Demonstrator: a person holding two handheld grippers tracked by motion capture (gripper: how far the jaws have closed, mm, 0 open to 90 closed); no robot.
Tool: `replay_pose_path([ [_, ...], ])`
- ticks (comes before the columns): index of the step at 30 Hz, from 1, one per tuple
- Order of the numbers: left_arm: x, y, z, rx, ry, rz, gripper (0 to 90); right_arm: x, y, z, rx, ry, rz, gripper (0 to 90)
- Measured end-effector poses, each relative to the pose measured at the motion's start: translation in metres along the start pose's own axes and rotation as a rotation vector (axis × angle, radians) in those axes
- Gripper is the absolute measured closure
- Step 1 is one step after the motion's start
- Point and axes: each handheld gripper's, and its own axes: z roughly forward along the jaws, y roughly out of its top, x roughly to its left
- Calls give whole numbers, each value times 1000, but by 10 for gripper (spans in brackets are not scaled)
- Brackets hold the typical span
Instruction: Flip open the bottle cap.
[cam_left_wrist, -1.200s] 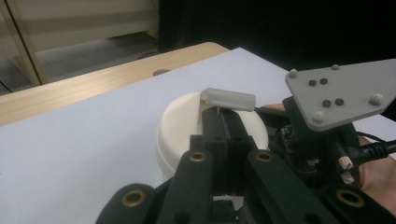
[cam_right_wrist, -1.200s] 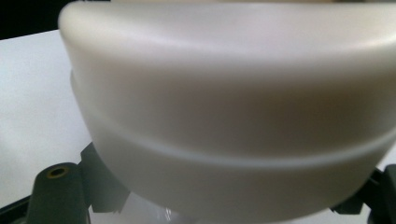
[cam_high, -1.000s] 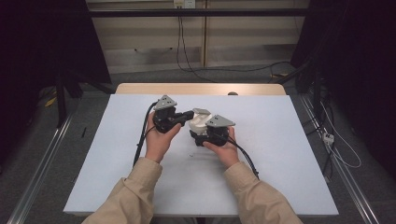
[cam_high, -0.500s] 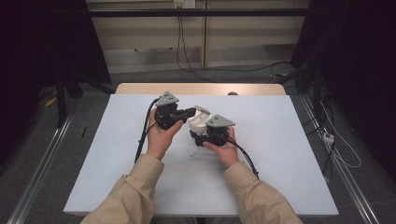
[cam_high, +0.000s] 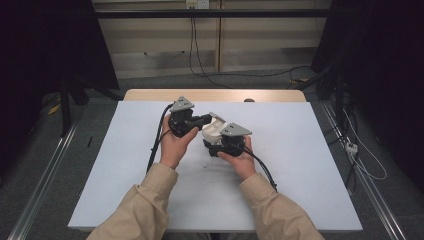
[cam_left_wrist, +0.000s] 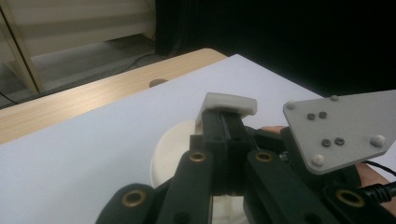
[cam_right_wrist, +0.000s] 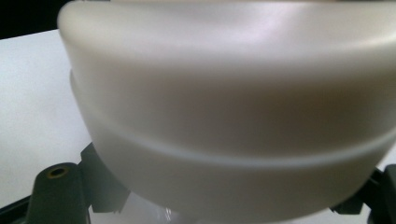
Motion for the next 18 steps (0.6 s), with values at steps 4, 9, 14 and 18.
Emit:
replay_pose_path([
  [4,0,2,1,3,-1,7,900,0,0,0,0,0,0,189],
  [9,-2,5,5,-2,-6,7,900,0,0,0,-1,0,-1,189],
  [14,-2,6,8,-9,-18,-1,900,0,0,0,0,-1,-1,189],
  [18,-2,8,10,-9,-17,2,900,0,0,0,-1,0,-1,189],
])
